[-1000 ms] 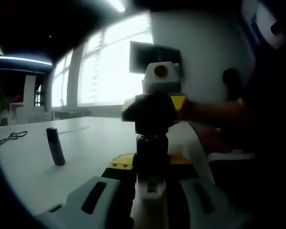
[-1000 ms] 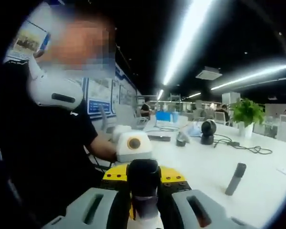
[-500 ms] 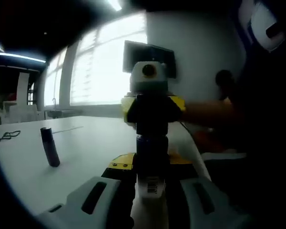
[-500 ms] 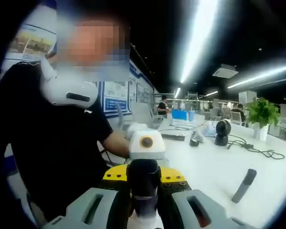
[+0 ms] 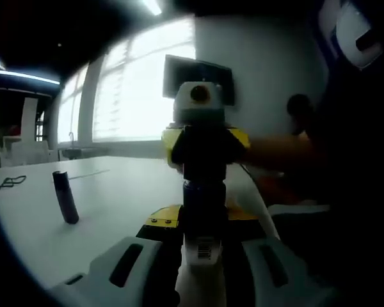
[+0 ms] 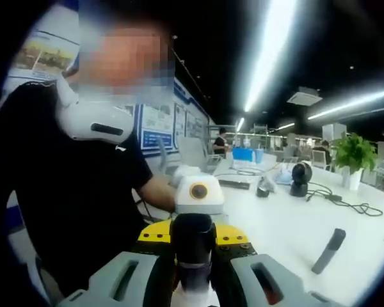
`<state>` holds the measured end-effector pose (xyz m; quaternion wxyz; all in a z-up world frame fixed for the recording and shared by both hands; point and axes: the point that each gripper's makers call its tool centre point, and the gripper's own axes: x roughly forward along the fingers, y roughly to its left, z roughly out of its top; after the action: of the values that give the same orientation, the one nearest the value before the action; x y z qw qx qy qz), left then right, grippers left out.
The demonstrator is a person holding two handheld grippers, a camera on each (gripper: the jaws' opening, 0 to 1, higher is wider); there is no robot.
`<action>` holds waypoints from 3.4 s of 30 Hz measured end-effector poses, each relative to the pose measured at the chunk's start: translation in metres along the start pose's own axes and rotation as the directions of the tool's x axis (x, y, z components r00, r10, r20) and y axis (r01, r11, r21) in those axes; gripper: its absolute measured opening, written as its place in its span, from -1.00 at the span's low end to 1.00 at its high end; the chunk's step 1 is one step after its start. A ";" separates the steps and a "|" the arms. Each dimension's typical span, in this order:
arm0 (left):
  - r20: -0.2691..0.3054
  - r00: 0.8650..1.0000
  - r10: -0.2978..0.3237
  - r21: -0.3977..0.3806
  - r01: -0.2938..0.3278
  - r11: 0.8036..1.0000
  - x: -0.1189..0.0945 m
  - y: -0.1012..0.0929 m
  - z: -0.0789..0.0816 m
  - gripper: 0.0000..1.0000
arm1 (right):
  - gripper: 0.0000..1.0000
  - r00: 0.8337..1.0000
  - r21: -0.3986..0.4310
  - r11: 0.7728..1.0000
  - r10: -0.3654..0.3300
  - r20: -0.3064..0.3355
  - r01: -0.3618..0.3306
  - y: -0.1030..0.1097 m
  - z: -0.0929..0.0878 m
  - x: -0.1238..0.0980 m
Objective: Pick up cosmetic bottle twist off cap place on table pick up cap screw tight cap place on table
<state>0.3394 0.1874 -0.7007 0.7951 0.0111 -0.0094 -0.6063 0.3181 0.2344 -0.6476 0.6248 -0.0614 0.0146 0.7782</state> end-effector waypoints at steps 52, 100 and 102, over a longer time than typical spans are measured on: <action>0.001 1.000 -0.006 -0.002 0.006 1.000 0.000 -0.003 -0.001 -0.75 | -0.69 0.999 0.047 0.999 0.020 0.027 -0.021 0.000 0.000 0.002; -0.015 0.979 0.201 0.000 -0.201 0.980 -0.003 0.020 -0.002 -0.75 | -0.19 0.773 0.093 0.776 -0.630 0.077 0.623 -0.034 0.011 -0.005; -0.015 0.980 0.201 0.000 -0.201 0.980 -0.003 0.020 -0.002 -0.75 | -0.18 0.745 0.100 0.748 -0.663 0.074 0.656 -0.035 0.009 -0.006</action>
<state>0.3578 0.1955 -0.7018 0.8522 0.0141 -0.0042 -0.5230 0.3523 0.2374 -0.6359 0.8610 -0.0007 -0.0146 0.5084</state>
